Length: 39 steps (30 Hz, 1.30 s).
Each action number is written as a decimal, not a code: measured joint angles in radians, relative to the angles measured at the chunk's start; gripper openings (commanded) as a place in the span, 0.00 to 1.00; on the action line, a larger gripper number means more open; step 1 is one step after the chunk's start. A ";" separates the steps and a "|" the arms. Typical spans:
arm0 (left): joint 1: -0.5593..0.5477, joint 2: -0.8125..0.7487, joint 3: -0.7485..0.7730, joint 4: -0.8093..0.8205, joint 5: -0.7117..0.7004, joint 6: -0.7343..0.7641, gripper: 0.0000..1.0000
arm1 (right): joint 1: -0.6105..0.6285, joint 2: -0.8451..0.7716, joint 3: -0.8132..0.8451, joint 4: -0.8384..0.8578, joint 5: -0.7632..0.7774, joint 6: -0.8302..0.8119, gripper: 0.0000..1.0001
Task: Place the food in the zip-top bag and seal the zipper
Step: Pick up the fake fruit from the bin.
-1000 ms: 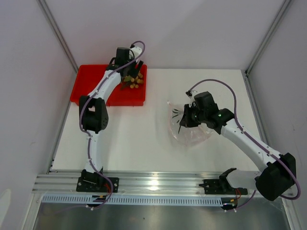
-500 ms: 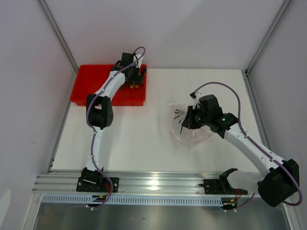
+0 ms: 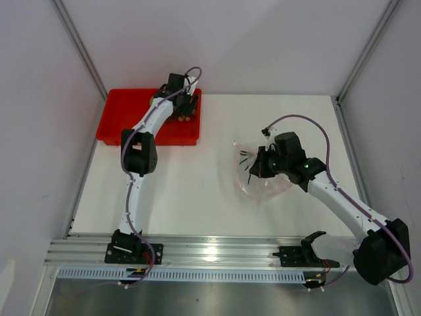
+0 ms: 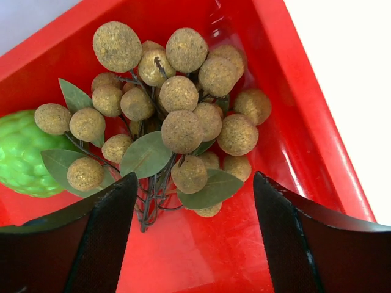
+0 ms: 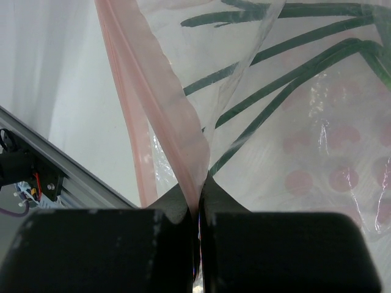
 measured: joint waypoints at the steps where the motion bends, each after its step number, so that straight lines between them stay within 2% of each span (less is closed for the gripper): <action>1: 0.000 0.003 0.002 -0.002 -0.004 0.008 0.72 | -0.001 -0.001 0.000 0.003 0.000 0.000 0.00; 3: 0.000 0.009 0.005 -0.005 -0.019 0.022 0.62 | -0.005 -0.004 0.000 0.008 0.000 0.000 0.00; 4: 0.000 0.014 0.010 -0.009 -0.026 0.032 0.54 | -0.006 -0.006 0.000 0.011 0.000 0.000 0.00; 15: -0.007 0.029 0.017 -0.005 -0.073 0.100 0.51 | -0.015 -0.017 -0.009 0.030 -0.015 0.000 0.00; 21: -0.014 0.030 0.017 0.007 -0.082 0.126 0.40 | -0.016 -0.016 -0.012 0.037 -0.027 0.001 0.00; 29: -0.023 0.034 0.017 0.014 -0.074 0.151 0.32 | -0.016 -0.016 -0.012 0.038 -0.027 0.003 0.00; 32: -0.023 0.034 0.017 0.014 -0.074 0.154 0.19 | -0.016 -0.016 -0.012 0.039 -0.031 0.004 0.00; 35: -0.023 0.034 0.017 0.015 -0.076 0.155 0.02 | -0.016 -0.016 -0.012 0.039 -0.033 0.005 0.00; 39: -0.023 0.034 0.012 0.037 -0.090 0.151 0.01 | -0.016 -0.016 -0.012 0.039 -0.033 0.005 0.00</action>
